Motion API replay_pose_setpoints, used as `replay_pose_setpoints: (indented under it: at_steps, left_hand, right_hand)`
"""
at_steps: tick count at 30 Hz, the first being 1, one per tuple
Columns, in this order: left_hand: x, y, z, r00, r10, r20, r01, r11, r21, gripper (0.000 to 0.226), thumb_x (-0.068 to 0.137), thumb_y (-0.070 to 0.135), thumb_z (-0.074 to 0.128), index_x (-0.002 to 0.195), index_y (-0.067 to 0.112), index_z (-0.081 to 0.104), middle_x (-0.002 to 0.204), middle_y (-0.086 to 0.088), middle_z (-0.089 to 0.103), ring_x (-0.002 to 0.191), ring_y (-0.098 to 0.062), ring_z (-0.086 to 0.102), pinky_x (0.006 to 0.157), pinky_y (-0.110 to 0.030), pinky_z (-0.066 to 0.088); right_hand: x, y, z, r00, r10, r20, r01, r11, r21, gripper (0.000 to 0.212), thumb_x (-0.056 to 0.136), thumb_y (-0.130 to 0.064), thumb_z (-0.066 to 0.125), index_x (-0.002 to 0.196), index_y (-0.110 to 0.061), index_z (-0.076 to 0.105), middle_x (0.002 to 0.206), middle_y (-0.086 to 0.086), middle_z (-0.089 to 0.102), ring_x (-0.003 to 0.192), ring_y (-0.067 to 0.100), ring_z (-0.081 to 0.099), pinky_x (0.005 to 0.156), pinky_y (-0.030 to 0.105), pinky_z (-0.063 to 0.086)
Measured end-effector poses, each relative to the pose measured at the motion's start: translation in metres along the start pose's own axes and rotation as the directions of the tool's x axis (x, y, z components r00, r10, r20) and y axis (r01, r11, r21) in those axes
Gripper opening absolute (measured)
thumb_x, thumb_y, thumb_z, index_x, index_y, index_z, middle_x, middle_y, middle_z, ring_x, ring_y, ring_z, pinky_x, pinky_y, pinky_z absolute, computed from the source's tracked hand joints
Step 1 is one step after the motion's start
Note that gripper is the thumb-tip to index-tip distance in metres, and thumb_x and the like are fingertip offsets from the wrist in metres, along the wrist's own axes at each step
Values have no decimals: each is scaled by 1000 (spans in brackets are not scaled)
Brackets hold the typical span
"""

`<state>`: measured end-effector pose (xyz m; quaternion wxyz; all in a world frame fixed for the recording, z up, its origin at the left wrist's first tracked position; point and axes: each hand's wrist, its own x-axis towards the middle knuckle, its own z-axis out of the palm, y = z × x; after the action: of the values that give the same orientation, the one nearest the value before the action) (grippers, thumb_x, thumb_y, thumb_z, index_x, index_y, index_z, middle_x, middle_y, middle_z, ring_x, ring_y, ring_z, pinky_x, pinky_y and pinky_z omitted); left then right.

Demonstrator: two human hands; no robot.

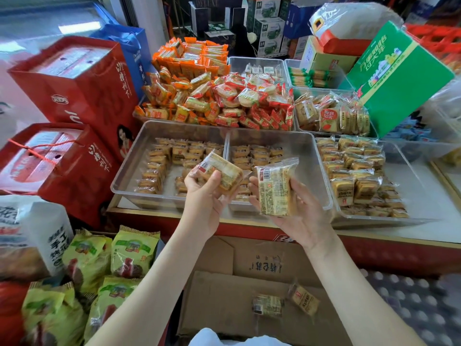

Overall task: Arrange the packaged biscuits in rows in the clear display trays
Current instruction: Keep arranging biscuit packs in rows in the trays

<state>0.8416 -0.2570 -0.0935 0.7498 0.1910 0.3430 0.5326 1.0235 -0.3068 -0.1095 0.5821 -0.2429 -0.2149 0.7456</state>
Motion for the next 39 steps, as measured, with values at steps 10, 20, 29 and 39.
replay_pose_setpoints:
  at_steps: [10,20,29,39]
  left_hand:
    - [-7,-5,-5,999,32,44,-33,999,42,42,94,6,56,132,14,38,129,-12,60,109,-23,65,87,-35,57]
    - [-13,-4,6,974,-197,113,219,947,-234,30,96,18,50,121,2,55,107,-17,73,94,-25,73,70,-32,60]
    - [-6,-9,4,917,-359,173,374,926,-59,36,103,22,38,131,6,54,112,-16,71,93,-24,72,71,-32,60]
    - [-13,-14,31,960,-263,96,170,822,544,54,93,59,39,120,19,63,110,-2,72,100,-15,69,88,-31,54]
  right_hand:
    - [1,11,16,998,55,-29,-58,992,-115,37,95,-28,47,119,-11,69,124,13,65,117,25,61,105,47,40]
    - [-3,17,9,996,60,59,-72,969,235,38,100,-18,54,133,1,52,137,25,52,128,37,49,105,53,41]
    - [-10,-2,6,1000,-6,-17,9,988,155,51,92,-29,63,134,-4,47,133,24,47,125,37,46,100,47,48]
    - [-13,-14,18,998,-3,-64,-6,991,-137,48,91,-34,59,132,-8,56,132,20,55,123,33,54,103,47,46]
